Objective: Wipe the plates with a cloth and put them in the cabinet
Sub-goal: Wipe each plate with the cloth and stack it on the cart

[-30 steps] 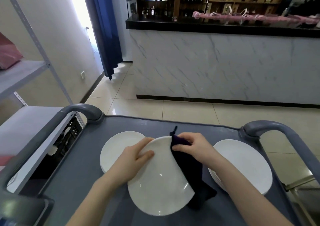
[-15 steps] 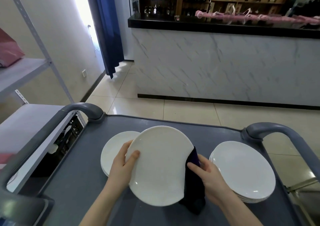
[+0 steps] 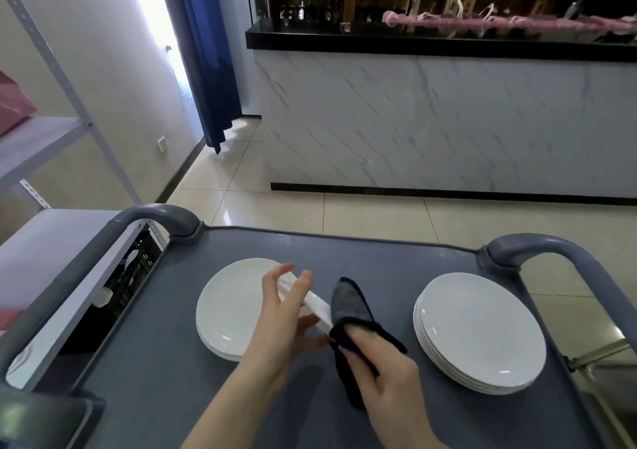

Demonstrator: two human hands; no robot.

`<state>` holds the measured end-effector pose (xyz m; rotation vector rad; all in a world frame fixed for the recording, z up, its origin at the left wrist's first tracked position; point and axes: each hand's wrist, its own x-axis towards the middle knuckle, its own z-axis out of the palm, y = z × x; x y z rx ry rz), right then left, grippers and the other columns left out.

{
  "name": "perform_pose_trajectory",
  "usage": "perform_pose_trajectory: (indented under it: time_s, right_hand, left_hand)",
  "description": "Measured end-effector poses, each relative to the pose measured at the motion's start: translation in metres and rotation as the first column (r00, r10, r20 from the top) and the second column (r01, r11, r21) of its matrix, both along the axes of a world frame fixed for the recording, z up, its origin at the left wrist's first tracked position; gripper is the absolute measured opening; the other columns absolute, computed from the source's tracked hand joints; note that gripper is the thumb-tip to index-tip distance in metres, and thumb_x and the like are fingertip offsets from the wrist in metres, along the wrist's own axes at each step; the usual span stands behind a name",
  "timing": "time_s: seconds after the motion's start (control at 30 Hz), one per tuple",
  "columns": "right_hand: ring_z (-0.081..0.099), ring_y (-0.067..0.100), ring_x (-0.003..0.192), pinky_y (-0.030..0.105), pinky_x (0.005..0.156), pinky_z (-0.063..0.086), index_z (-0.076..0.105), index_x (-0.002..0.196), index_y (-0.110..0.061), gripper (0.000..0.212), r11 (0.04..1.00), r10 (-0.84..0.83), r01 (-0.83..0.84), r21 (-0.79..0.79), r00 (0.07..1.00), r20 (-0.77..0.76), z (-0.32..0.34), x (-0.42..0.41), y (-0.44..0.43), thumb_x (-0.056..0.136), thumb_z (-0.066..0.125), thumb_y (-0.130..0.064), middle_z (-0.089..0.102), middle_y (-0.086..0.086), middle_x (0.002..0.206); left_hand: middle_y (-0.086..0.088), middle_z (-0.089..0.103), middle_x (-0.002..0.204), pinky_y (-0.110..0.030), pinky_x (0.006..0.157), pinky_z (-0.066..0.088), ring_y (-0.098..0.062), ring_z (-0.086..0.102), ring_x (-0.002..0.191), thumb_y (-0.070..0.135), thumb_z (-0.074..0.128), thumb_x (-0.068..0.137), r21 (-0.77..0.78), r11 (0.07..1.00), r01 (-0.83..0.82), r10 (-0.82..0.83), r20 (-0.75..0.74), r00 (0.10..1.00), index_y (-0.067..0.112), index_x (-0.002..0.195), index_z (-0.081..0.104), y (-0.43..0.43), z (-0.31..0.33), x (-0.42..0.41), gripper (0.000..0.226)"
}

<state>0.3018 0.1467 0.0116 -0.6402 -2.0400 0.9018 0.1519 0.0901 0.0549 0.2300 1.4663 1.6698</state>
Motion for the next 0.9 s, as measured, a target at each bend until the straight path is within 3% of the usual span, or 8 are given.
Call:
perform_pose_trajectory:
  time_s: [0.1,0.23,0.33,0.47,0.6,0.67,0.8,0.9]
  right_hand:
    - [0.063,0.004,0.113,0.013,0.101,0.039,0.069,0.12,-0.026,0.037,0.991,0.129,-0.128,-0.026,0.991,0.019,-0.001,0.002,-0.005,0.086,0.068,-0.01,0.069,-0.015,0.118]
    - [0.061,-0.009,0.09,0.007,0.084,0.044,0.068,0.102,-0.051,0.032,0.926,0.123,-0.12,-0.359,0.992,-0.015,0.003,0.001,-0.003,0.093,0.062,-0.021,0.07,-0.024,0.094]
    - [0.065,0.003,0.092,0.015,0.084,0.048,0.071,0.109,-0.036,0.028,0.884,-0.021,0.007,-0.467,0.999,-0.025,-0.001,0.003,0.007,0.096,0.059,-0.014,0.073,-0.012,0.095]
    - [0.059,-0.009,0.107,0.004,0.09,0.039,0.065,0.114,-0.048,0.039,0.954,0.085,-0.075,-0.29,0.996,0.022,0.006,0.004,0.007,0.096,0.059,-0.014,0.067,-0.032,0.11]
    - [0.058,0.012,0.107,0.013,0.1,0.037,0.063,0.125,-0.024,0.031,0.931,0.248,-0.309,0.194,0.926,0.286,-0.003,-0.019,-0.012,0.095,0.055,-0.027,0.066,-0.012,0.121]
    - [0.055,0.015,0.111,0.018,0.104,0.036,0.059,0.13,-0.021,0.035,0.909,0.291,-0.375,0.182,0.884,0.367,-0.005,-0.035,-0.015,0.099,0.048,-0.032,0.062,-0.009,0.129]
    - [0.036,0.014,0.134,0.028,0.114,0.026,0.046,0.144,-0.025,0.048,0.92,0.293,-0.38,0.095,0.828,0.478,-0.001,-0.067,0.0,0.102,0.029,-0.043,0.048,-0.011,0.145]
    - [0.033,0.014,0.139,0.024,0.116,0.018,0.04,0.148,-0.025,0.05,0.944,0.236,-0.32,0.082,0.827,0.51,-0.002,-0.08,0.02,0.103,0.028,-0.042,0.041,-0.009,0.152]
  left_hand:
    - [-0.012,0.057,0.1,-0.03,0.046,0.05,-0.018,0.064,0.055,0.033,0.068,0.092,-0.039,0.992,-0.119,0.12,0.029,0.992,0.036,0.102,0.051,-0.001,-0.007,-0.005,0.021]
    - [-0.002,0.054,0.099,-0.029,0.05,0.045,-0.021,0.053,0.07,0.025,0.053,0.102,-0.074,0.98,-0.183,0.181,-0.037,0.983,0.034,0.096,0.049,-0.005,-0.021,-0.015,0.013]
    - [0.001,0.058,0.101,-0.031,0.055,0.043,-0.022,0.051,0.078,0.024,0.044,0.106,-0.067,0.973,-0.22,0.215,-0.074,0.974,0.036,0.099,0.052,-0.012,-0.026,-0.023,0.016]
    - [0.008,0.069,0.096,-0.031,0.054,0.049,-0.021,0.062,0.08,0.027,0.042,0.107,-0.03,0.975,-0.221,0.218,-0.081,0.973,0.042,0.102,0.058,-0.023,-0.027,-0.034,0.023]
    - [0.008,0.074,0.093,-0.031,0.063,0.057,-0.012,0.07,0.079,0.021,0.044,0.106,0.028,0.976,-0.218,0.22,-0.15,0.964,0.04,0.1,0.061,-0.025,-0.031,-0.031,0.027]
    - [0.0,0.071,0.101,-0.036,0.074,0.057,-0.018,0.068,0.087,0.02,0.046,0.105,0.031,0.977,-0.21,0.211,-0.218,0.953,0.039,0.101,0.061,-0.026,-0.033,-0.027,0.025]
    - [0.001,0.071,0.084,-0.033,0.072,0.053,-0.014,0.066,0.077,0.017,0.047,0.106,0.075,0.972,-0.223,0.234,-0.233,0.944,0.037,0.094,0.06,-0.029,-0.035,-0.026,0.027]
    - [0.001,0.072,0.085,-0.036,0.07,0.055,-0.016,0.065,0.074,0.014,0.047,0.105,0.105,0.964,-0.245,0.261,-0.178,0.949,0.036,0.091,0.061,-0.032,-0.033,-0.027,0.03]
